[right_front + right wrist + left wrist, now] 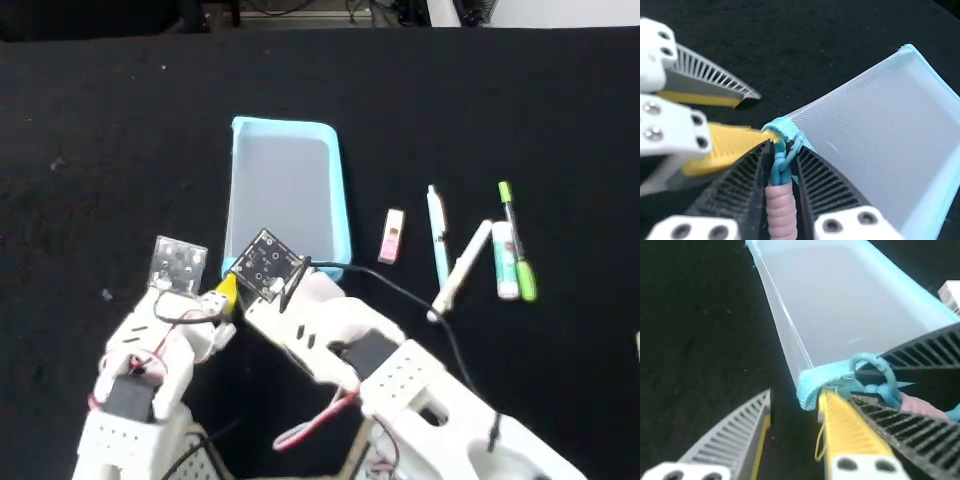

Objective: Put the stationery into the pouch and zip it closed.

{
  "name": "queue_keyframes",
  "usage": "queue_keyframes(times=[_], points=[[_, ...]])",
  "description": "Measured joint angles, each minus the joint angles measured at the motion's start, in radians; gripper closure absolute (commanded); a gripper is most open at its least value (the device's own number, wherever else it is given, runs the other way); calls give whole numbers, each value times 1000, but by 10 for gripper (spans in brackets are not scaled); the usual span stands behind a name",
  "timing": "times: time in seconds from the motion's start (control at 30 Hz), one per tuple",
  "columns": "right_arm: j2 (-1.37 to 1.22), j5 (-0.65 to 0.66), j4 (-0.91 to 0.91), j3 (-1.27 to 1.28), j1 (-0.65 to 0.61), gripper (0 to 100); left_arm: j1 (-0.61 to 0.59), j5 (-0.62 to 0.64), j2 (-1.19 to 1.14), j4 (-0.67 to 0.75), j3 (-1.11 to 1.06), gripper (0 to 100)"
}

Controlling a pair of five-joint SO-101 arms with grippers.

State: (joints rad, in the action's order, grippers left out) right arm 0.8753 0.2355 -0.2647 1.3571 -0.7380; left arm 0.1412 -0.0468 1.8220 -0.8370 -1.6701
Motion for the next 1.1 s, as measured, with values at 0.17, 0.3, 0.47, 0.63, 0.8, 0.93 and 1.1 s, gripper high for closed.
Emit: queue_keyframes(times=[0.17, 0.3, 0.47, 0.63, 0.8, 0.93, 1.1], points=[[0, 0, 0, 0, 5, 988, 0, -2, -2, 28, 0, 838], [0, 0, 0, 0, 5, 988, -2, -2, -2, 34, 0, 841], [8, 0, 0, 0, 6, 988, -2, -2, -2, 58, -3, 880], [6, 0, 0, 0, 2, 988, 5, -2, -2, 69, -3, 966], [6, 0, 0, 0, 2, 988, 6, -2, -2, 89, -3, 970], [6, 0, 0, 0, 2, 988, 3, -2, -2, 89, -3, 970], [6, 0, 0, 0, 52, 988, -75, 9, -2, 89, -3, 970]])
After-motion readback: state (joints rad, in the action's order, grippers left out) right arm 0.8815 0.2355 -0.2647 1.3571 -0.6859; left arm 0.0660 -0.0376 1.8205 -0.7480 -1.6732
